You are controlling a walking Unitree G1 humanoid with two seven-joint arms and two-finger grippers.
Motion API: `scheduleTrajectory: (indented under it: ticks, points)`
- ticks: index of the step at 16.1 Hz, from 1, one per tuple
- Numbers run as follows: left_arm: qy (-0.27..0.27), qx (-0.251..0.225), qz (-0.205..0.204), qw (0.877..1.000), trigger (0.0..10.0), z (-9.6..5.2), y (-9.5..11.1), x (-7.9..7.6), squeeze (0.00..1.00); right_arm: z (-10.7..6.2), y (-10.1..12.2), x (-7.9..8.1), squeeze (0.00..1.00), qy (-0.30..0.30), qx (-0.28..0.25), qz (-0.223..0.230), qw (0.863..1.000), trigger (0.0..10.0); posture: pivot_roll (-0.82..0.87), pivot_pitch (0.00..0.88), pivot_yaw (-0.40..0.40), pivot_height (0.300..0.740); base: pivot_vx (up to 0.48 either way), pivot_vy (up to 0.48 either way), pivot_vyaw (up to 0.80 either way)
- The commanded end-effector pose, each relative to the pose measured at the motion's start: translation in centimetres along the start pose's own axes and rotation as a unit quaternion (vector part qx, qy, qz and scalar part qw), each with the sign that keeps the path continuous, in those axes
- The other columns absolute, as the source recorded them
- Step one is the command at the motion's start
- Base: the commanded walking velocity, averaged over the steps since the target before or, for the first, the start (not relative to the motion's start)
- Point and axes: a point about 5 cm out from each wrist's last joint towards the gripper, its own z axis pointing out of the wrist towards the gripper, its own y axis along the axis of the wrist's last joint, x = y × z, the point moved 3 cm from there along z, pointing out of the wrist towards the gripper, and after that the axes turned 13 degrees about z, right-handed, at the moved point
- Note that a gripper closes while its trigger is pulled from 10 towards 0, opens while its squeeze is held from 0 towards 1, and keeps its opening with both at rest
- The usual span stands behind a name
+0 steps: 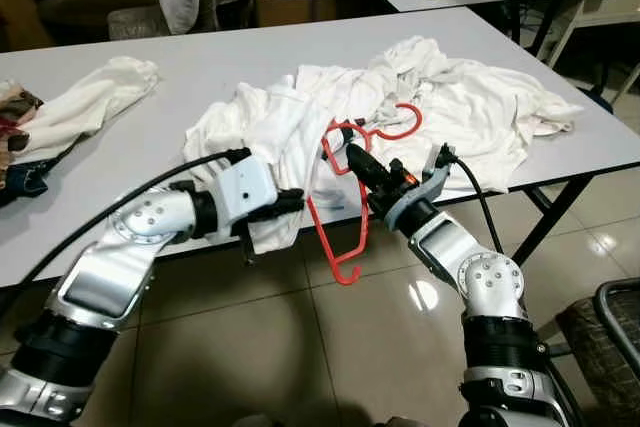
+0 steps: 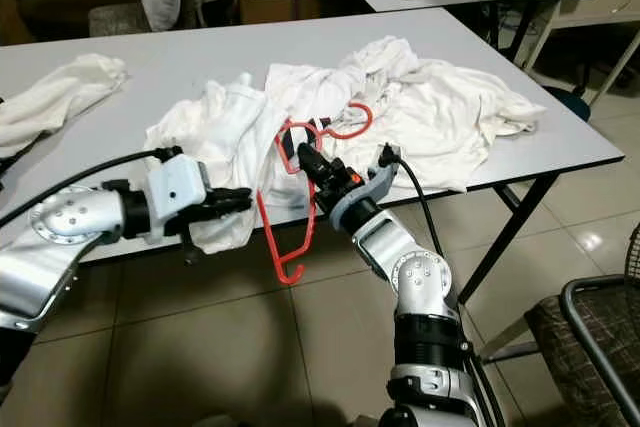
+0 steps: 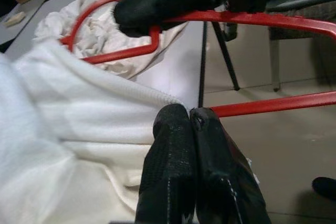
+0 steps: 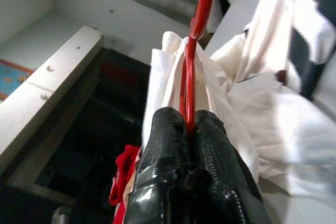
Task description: Hang hanger
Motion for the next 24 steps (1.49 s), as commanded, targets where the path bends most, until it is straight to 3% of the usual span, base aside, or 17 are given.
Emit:
scheduleTrajectory:
  ticks: [1,3,4,7,8,10,12,14,16,17,20,21,24]
  points:
    - [0.012,-0.01,-0.004,1.0,0.0,-0.3,0.2,0.3,0.0,0.3,0.7,0.4,0.0,-0.002,-0.022,-0.004,1.0,10.0,-0.04,0.0,0.065,0.74,0.0,0.0,0.0]
    - [0.004,-0.079,-0.069,0.994,0.0,-0.5,2.3,0.5,0.0,0.8,1.7,0.1,0.0,-0.023,-0.076,-0.027,0.996,10.0,-0.04,0.0,0.073,0.74,0.0,0.0,0.0]
    - [-0.021,-0.108,-0.105,0.988,0.0,-0.4,3.3,0.0,0.0,1.2,1.9,0.5,0.0,-0.016,-0.093,-0.013,0.995,10.0,-0.04,0.0,0.074,0.74,0.0,0.0,0.0]
    - [-0.139,-0.117,-0.15,0.972,0.0,-0.1,4.0,-3.3,0.0,2.4,2.7,1.4,0.0,-0.01,-0.143,0.018,0.989,10.0,-0.03,0.0,0.079,0.74,0.0,0.0,0.0]
    - [-0.15,-0.108,-0.147,0.972,0.0,0.2,3.8,-3.8,0.0,2.7,2.8,1.7,0.0,-0.007,-0.155,0.034,0.987,10.0,-0.03,0.0,0.08,0.74,0.0,0.0,0.0]
    - [-0.117,-0.081,-0.139,0.98,0.0,1.0,3.0,-3.1,0.0,3.2,2.6,2.7,0.0,0.011,-0.156,0.047,0.987,10.0,-0.03,0.0,0.083,0.74,0.0,0.0,0.0]
    - [-0.089,-0.093,-0.154,0.98,0.0,1.2,3.5,-1.9,0.0,3.4,2.4,3.3,0.0,0.02,-0.156,0.051,0.986,10.0,-0.03,0.0,0.083,0.74,0.0,0.0,0.0]
    - [-0.103,-0.116,-0.171,0.973,0.0,1.0,4.4,-1.8,0.0,3.6,2.5,3.4,0.0,0.023,-0.157,0.061,0.986,10.0,-0.03,0.0,0.081,0.74,0.0,0.0,0.0]
    - [-0.141,-0.102,-0.164,0.971,0.0,0.8,4.2,-2.9,0.0,3.8,2.7,3.5,0.0,0.023,-0.161,0.068,0.984,10.0,-0.03,0.0,0.08,0.74,0.0,0.0,0.0]
    - [-0.172,-0.112,-0.181,0.962,0.0,0.5,4.6,-3.7,0.0,4.0,3.0,3.7,0.0,0.022,-0.166,0.066,0.984,10.0,-0.03,0.0,0.078,0.74,0.0,0.0,0.0]
    - [-0.191,-0.119,-0.203,0.953,0.0,0.2,5.1,-4.2,0.0,4.2,3.2,4.1,0.0,0.03,-0.171,0.08,0.981,10.0,-0.03,0.0,0.077,0.74,0.0,0.0,0.0]
    - [-0.149,-0.074,-0.204,0.965,0.0,0.6,3.3,-3.4,0.0,4.5,3.3,4.6,0.0,0.041,-0.172,0.098,0.979,10.0,-0.03,0.0,0.075,0.74,0.0,0.0,0.0]
    - [-0.109,-0.054,-0.233,0.965,0.0,0.8,2.6,-2.3,0.0,4.7,3.7,5.2,0.0,0.061,-0.177,0.152,0.971,10.0,-0.02,0.0,0.069,0.74,0.0,0.0,0.0]
